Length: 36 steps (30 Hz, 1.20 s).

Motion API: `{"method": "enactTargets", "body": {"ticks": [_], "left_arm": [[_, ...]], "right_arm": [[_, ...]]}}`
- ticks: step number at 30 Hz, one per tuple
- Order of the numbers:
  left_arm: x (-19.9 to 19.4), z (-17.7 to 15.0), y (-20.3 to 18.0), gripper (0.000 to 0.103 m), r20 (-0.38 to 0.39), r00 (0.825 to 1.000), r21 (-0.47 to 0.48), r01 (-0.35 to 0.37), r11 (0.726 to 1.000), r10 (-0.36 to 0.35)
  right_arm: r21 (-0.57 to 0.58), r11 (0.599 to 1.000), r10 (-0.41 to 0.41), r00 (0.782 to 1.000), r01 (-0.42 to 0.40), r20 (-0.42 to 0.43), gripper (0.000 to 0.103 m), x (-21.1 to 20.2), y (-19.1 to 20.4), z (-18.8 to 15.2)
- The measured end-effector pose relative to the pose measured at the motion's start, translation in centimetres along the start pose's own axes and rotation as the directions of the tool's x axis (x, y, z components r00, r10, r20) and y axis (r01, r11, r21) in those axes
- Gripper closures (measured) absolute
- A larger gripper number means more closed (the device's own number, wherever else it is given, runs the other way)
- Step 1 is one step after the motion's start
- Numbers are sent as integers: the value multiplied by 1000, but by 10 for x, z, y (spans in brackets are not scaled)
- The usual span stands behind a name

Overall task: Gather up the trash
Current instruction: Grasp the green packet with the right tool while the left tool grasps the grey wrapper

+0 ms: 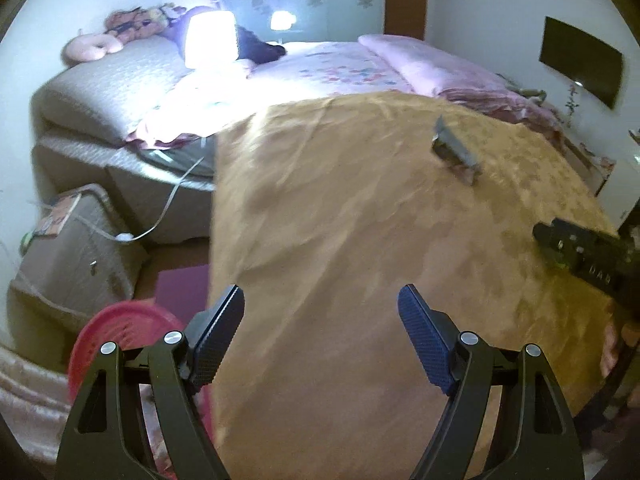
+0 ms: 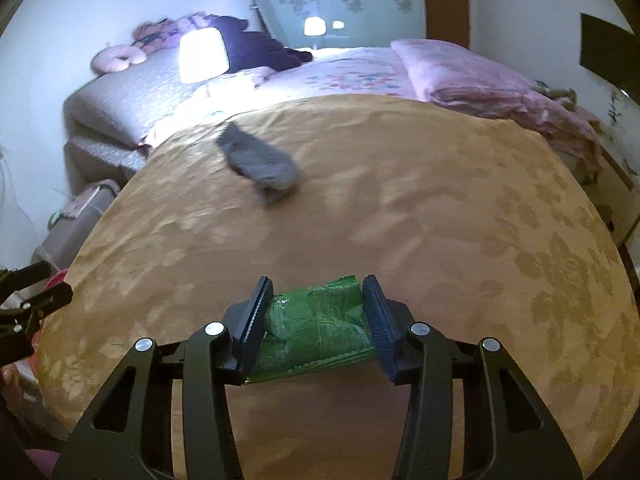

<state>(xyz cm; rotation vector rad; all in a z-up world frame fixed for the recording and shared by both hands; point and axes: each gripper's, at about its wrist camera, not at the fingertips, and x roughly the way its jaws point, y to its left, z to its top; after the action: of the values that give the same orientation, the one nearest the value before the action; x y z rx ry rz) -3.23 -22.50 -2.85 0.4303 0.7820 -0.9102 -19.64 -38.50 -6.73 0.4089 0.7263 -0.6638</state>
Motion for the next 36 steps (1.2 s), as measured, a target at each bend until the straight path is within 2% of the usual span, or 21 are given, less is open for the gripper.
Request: {"method": "enactTargets", "body": {"ticks": [4,11,17,21,26,33,34,35,36], "left_arm": [[13,23,-21,27,7,999,1,52,999,-52],[39,66,-65,27,27,995,67,94,993,-96],[64,98,-85,23,28,987,58,156,986,-157],[82,110,-97,23,28,986,63,163,985,-165],[112,120,-110,23,-26,988,71,155,985,-154],[124,123,-106,24,-43,984,44,172,984,-170],[124,123,-106,28,-40,984,40,175,984,-174],[124,122,-106,38,-42,983,41,179,983,-178],[125,121,-106,43,-48,982,43,185,982,-183]], "right_arm": [[28,1000,-9,1000,9,3,58,0,-15,-2],[46,999,6,1000,-6,8,58,3,-24,-8],[44,999,20,1000,-21,20,58,4,-28,-8],[52,998,30,999,-32,25,57,2,-30,-10],[58,998,36,999,-38,29,57,1,-28,-10],[65,997,47,998,-49,32,57,1,-29,-10],[66,997,48,998,-50,32,57,1,-29,-10],[67,996,49,998,-51,32,57,1,-29,-10],[67,996,50,998,-52,33,57,1,-30,-10]]}}
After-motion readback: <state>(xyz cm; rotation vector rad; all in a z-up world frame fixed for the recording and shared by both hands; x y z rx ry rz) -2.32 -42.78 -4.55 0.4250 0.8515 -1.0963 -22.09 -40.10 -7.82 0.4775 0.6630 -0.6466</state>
